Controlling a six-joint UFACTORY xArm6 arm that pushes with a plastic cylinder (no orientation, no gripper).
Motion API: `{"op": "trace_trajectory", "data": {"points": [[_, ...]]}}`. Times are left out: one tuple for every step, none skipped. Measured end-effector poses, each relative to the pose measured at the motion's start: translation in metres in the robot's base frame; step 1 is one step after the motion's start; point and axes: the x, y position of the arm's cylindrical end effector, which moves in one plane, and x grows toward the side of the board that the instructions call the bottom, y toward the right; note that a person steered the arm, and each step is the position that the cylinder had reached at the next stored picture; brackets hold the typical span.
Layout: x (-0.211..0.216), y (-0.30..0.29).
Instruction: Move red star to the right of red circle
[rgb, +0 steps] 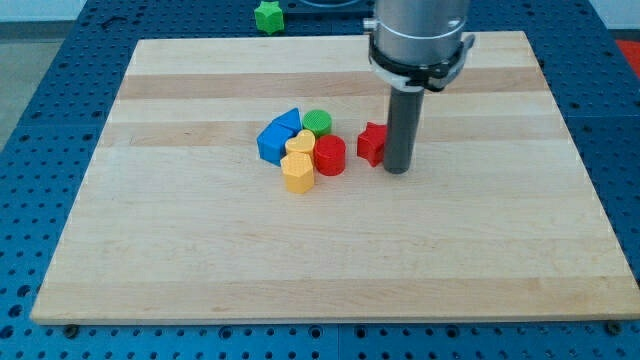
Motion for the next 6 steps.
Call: {"op": "trace_trajectory", "data": {"points": [[-0.006, 0.017], [-0.007, -0.001], [-0.017, -0.002], [-0.02, 0.01], [-0.02, 0.02], [-0.032, 0.016]]}}
